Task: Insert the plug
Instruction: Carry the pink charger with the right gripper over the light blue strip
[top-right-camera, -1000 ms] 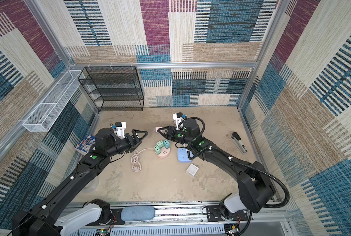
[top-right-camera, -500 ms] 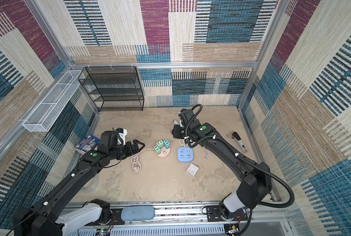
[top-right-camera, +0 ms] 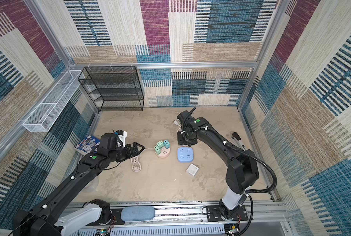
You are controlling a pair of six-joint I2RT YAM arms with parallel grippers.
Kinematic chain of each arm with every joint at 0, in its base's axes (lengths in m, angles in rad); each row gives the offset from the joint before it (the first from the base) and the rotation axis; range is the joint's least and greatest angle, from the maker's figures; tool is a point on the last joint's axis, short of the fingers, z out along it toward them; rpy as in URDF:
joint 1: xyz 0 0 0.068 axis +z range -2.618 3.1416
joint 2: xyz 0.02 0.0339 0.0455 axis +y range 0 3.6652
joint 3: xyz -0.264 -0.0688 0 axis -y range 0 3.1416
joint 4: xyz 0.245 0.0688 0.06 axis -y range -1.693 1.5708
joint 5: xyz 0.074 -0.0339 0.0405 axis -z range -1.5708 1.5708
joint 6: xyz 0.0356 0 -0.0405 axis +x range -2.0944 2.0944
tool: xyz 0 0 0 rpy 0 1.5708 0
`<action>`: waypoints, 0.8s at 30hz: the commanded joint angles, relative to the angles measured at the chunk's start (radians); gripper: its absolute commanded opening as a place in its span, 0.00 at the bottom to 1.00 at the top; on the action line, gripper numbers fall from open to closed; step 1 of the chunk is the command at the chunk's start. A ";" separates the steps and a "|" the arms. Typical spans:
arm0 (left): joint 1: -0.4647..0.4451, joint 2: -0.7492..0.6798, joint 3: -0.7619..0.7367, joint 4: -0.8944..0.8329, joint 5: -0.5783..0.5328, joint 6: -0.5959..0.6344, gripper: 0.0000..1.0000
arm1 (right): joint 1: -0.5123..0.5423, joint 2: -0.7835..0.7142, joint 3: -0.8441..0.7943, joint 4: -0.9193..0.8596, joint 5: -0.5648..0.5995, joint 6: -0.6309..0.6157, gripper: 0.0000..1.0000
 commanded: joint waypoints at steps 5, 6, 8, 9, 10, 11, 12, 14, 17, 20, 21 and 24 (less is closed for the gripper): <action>0.002 0.011 -0.003 0.019 0.028 0.018 0.94 | 0.001 0.043 -0.021 0.028 -0.003 -0.018 0.00; 0.001 0.013 -0.003 0.020 0.028 0.018 0.94 | 0.000 0.052 -0.021 0.029 -0.004 -0.019 0.00; 0.001 0.015 -0.006 0.025 0.027 0.016 0.93 | 0.000 0.072 -0.021 0.031 -0.008 -0.027 0.00; 0.001 0.015 -0.008 0.027 0.028 0.015 0.93 | 0.000 0.077 -0.022 0.035 -0.009 -0.029 0.00; 0.002 0.016 -0.010 0.028 0.028 0.015 0.93 | 0.000 0.083 -0.021 0.039 -0.008 -0.031 0.00; 0.003 0.015 -0.011 0.028 0.029 0.015 0.93 | 0.000 0.090 -0.023 0.041 -0.010 -0.032 0.00; 0.002 0.016 -0.011 0.026 0.029 0.017 0.93 | 0.001 0.097 -0.019 0.041 -0.009 -0.036 0.00; 0.003 0.014 -0.013 0.021 0.028 0.018 0.93 | 0.000 0.112 -0.011 0.036 0.000 -0.041 0.00; 0.003 0.014 -0.013 0.021 0.022 0.019 0.93 | 0.001 0.124 0.002 0.035 0.021 -0.051 0.00; 0.003 0.021 -0.013 0.024 0.023 0.018 0.93 | 0.001 0.142 0.013 0.024 0.016 -0.067 0.00; 0.003 0.021 -0.013 0.026 0.023 0.018 0.93 | 0.001 0.148 0.015 0.022 0.014 -0.072 0.00; 0.005 0.025 -0.012 0.024 0.025 0.018 0.93 | 0.001 0.155 0.012 0.022 0.010 -0.077 0.00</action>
